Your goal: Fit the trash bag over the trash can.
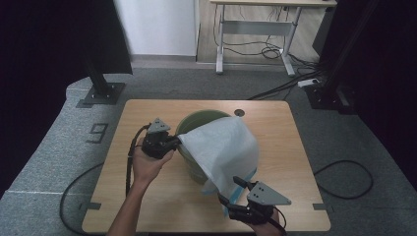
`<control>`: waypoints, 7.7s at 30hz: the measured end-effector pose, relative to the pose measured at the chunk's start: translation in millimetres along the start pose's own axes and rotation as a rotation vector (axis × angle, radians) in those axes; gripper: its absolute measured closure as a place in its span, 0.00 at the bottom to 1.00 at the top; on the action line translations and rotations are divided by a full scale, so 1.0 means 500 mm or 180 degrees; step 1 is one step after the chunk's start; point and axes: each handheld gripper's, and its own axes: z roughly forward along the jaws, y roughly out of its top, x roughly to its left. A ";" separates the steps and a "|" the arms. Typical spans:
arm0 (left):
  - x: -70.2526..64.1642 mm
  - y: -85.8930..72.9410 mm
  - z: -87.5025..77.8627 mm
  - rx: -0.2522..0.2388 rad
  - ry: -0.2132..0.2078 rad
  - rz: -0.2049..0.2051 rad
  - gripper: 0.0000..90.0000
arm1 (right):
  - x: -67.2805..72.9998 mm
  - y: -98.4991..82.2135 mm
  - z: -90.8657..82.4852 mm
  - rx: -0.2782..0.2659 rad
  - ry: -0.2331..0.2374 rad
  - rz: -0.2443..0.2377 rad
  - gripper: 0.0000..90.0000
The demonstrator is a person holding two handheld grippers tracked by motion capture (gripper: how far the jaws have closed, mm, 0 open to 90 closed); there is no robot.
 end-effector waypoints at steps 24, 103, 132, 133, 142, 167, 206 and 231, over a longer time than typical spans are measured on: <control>-0.007 -0.004 -0.016 -0.0097 -0.0126 0.0046 0.89 | -0.051 0.036 0.002 -0.0150 -0.0413 -0.0165 0.98; 0.074 0.013 -0.026 -0.0197 0.0063 -0.0414 0.99 | -0.244 -0.050 -0.001 -0.0288 -0.0104 0.0738 0.38; -0.022 0.039 0.057 0.0022 -0.0234 -0.0032 0.88 | -0.241 0.075 -0.091 -0.0790 -0.0470 0.0306 0.99; -0.022 0.037 0.052 -0.0008 -0.0169 -0.0025 0.85 | -0.243 0.074 -0.090 -0.0790 -0.0473 0.0322 0.99; -0.004 0.015 -0.014 -0.0085 -0.0221 0.0138 0.55 | -0.260 0.063 -0.089 -0.0733 -0.0589 0.0426 0.99; -0.093 0.040 -0.040 -0.0186 -0.0717 0.0492 0.44 | -0.232 0.070 -0.045 -0.0597 -0.0393 0.0420 0.99; -0.196 0.020 0.046 -0.0011 -0.0869 0.0708 0.35 | -0.186 0.082 -0.013 -0.0542 -0.0132 0.0377 0.99; -0.147 0.033 0.056 -0.0130 -0.1249 0.0157 1.00 | -0.188 0.074 -0.025 -0.0574 -0.0170 0.0370 0.83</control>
